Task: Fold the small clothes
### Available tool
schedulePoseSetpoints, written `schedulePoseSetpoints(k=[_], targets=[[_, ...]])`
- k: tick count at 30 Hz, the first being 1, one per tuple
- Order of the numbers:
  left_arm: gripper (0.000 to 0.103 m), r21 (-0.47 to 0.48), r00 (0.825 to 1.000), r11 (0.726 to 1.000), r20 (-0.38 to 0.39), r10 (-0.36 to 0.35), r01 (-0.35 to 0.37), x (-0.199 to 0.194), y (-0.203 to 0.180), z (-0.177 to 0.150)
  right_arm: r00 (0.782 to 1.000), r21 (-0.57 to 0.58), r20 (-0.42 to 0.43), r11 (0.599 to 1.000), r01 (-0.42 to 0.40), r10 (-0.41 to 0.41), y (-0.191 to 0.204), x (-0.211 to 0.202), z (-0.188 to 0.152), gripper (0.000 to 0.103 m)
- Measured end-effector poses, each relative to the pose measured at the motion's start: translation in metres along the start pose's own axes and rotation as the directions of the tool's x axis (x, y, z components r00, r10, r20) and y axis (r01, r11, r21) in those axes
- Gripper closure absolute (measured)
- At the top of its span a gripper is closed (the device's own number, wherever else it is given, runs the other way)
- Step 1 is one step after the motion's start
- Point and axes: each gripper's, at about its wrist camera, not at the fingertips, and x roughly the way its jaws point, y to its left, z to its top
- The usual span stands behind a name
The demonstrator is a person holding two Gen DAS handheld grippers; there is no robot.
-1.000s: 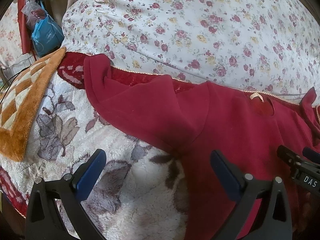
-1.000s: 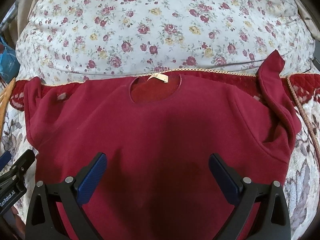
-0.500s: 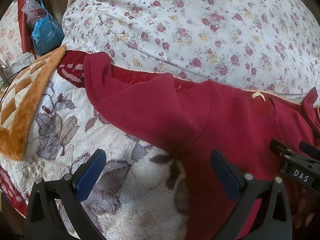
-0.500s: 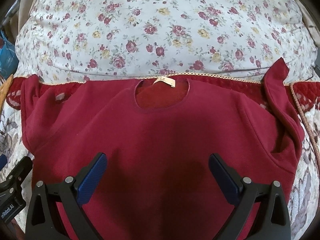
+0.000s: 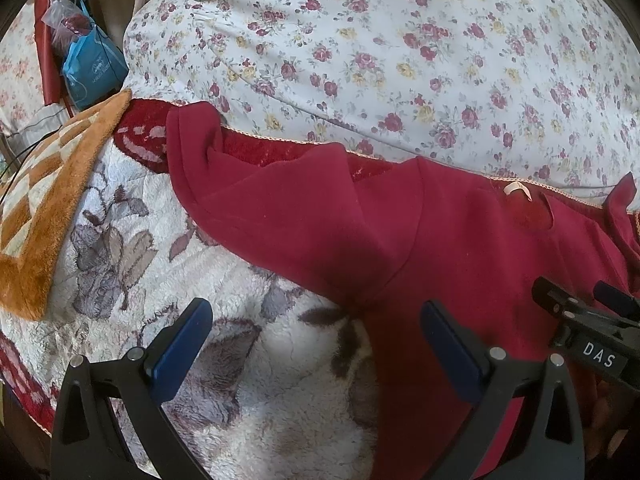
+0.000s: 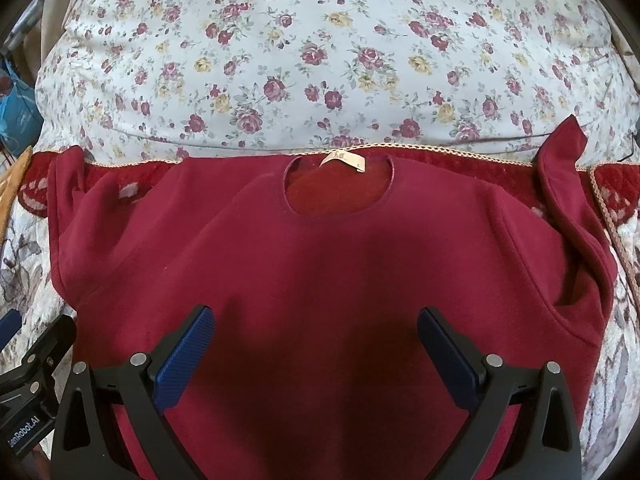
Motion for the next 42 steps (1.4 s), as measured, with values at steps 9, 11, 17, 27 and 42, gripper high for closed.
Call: schedulePoseSetpoints(k=[9, 11, 17, 27, 42], targets=[[0.000, -0.032, 1.000, 1.000, -0.004, -0.001, 0.001, -0.002, 0.011, 0.003, 1.000, -0.015, -0.019, 1.000, -0.004, 0.004, 0.005, 0.005, -0.003, 0.000], [0.000, -0.060, 1.000, 0.998, -0.016, -0.025, 0.024, -0.001, 0.020, 0.008, 1.000, -0.023, -0.025, 1.000, -0.018, 0.017, 0.009, 0.006, -0.001, 0.000], [0.000, -0.137, 0.999, 0.990, -0.047, -0.022, 0.016, 0.008, 0.062, 0.036, 0.999, -0.069, -0.025, 0.996, -0.048, 0.046, 0.024, 0.010, 0.000, 0.000], [0.000, -0.290, 0.986, 0.943, -0.035, 0.160, -0.164, 0.073, 0.149, 0.111, 0.996, -0.051, -0.036, 0.996, -0.078, 0.077, 0.021, 0.018, -0.003, 0.000], [0.094, -0.125, 0.962, 0.955, -0.087, 0.258, -0.268, 0.175, 0.150, 0.159, 0.995, -0.053, -0.039, 0.995, -0.090, 0.088, 0.023, 0.023, -0.002, 0.000]])
